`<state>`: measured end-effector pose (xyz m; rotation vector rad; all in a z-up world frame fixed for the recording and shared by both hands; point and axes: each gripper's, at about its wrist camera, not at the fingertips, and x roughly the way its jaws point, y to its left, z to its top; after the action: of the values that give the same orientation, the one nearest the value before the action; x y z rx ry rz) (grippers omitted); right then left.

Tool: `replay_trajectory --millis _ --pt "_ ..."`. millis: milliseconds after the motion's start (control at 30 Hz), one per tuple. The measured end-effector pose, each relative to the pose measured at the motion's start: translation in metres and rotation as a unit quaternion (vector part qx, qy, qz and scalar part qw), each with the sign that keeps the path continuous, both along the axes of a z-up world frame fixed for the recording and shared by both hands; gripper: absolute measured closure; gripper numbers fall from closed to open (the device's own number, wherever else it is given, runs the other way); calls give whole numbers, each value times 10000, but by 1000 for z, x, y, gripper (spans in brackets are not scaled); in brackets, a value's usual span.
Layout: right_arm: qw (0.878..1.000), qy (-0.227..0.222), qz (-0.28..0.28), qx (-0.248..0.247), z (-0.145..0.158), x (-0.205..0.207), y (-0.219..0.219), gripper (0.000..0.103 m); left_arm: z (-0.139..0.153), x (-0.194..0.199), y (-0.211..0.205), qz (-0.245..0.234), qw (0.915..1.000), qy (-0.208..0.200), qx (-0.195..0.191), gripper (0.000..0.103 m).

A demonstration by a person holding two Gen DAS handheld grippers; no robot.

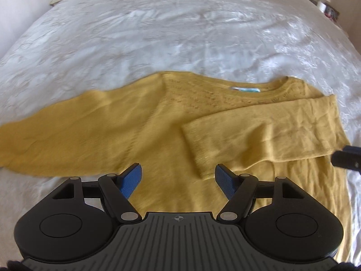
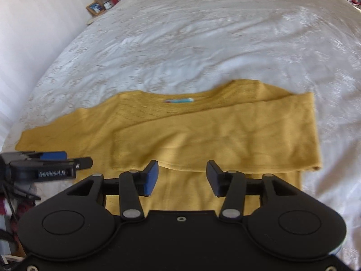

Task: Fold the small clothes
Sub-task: 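Grasp the folded sleeve cuff with the left gripper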

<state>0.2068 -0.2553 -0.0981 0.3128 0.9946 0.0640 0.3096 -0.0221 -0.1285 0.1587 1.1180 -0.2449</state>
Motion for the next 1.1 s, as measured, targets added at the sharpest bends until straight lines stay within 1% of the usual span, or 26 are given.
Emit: replay_trajectory --millis 200,400,467,533,567,600,633,733,833,900,967,1000,1100 --pt "9990 167 -399 113 -14 -15 -37 47 -25 22 -27 -19 9999 157 -8 33" --pt "9969 282 -682 283 -29 -17 -66 47 -47 40 -32 329 9977 593 -73 33" --pt "9957 316 -789 364 -34 -16 -74 47 -54 43 -33 412 9963 744 -128 47" --pt "9947 360 -868 413 -39 -14 -82 47 -54 42 -35 466 9965 691 -7 75" --pt "9943 382 -900 425 -41 -13 -85 47 -51 42 -37 455 9970 619 85 82" --pt "9939 398 -936 432 -43 -13 -88 47 -48 41 -39 413 9976 548 115 92" --pt "9936 408 -963 438 -45 -12 -91 47 -42 39 -41 368 9982 458 145 94" --pt "9928 400 -1035 441 -46 -12 -99 47 -15 32 -45 261 9995 76 170 96" --pt "9922 358 -1121 403 -46 -12 -107 46 21 27 -39 169 9993 -337 36 96" --pt "9912 316 -1220 398 -45 -13 -114 46 35 26 -30 165 9985 -514 -11 96" --pt "9896 290 -1345 429 -46 -12 -121 44 36 32 -20 201 9984 -526 97 96" --pt "9885 289 -1412 453 -47 -10 -126 41 31 36 -16 242 9984 -474 169 96" --pt "9876 310 -1481 429 -51 -1 -133 41 11 44 -3 427 9975 -285 496 96"
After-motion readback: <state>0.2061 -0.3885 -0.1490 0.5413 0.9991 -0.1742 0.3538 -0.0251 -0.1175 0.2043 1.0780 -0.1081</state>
